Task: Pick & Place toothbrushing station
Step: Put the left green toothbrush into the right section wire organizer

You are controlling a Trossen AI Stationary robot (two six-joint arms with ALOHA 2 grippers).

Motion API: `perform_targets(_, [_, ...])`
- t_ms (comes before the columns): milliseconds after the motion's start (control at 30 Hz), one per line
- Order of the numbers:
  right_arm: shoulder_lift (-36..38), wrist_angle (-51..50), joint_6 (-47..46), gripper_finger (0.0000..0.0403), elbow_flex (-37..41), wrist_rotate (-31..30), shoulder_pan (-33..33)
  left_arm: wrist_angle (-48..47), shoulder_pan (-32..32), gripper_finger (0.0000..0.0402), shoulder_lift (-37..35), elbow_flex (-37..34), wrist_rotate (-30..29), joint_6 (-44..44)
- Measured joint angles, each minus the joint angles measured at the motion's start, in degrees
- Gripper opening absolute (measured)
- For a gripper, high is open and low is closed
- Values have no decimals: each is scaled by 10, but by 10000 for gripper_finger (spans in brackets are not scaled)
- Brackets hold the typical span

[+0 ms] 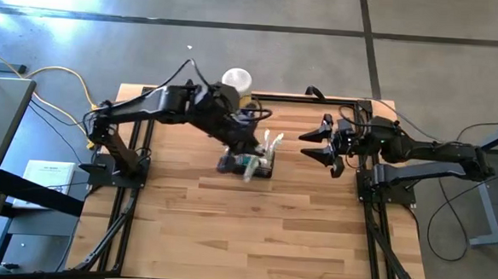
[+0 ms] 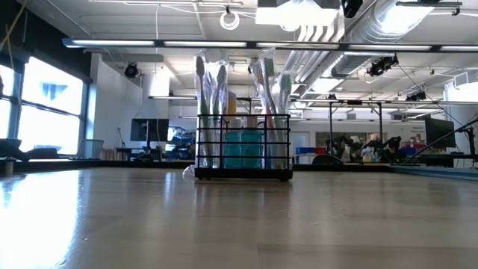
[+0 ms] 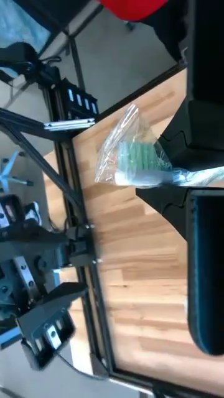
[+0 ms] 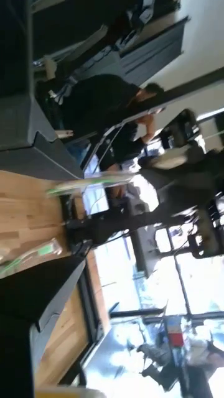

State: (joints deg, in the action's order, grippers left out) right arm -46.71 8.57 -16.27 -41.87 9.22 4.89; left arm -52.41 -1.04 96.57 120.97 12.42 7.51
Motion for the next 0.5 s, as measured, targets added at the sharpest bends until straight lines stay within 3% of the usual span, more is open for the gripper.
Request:
perform_targets(200, [10, -38, -3, 196, 0, -4, 0, -92, 22, 9, -43, 0, -92, -17])
perform_targets(300, [10, -41, -1, 196, 0, -10, 0, -113, 43, 9, -69, -2, -96, -17])
perform_targets(400, [11, -41, 0, 196, 0, -17, 0, -111, 64, 9, -103, -49, -113, -20])
perform_targets(500, [11, -41, -4, 196, 0, -16, 0, -98, 69, 14, -153, -140, -145, -50])
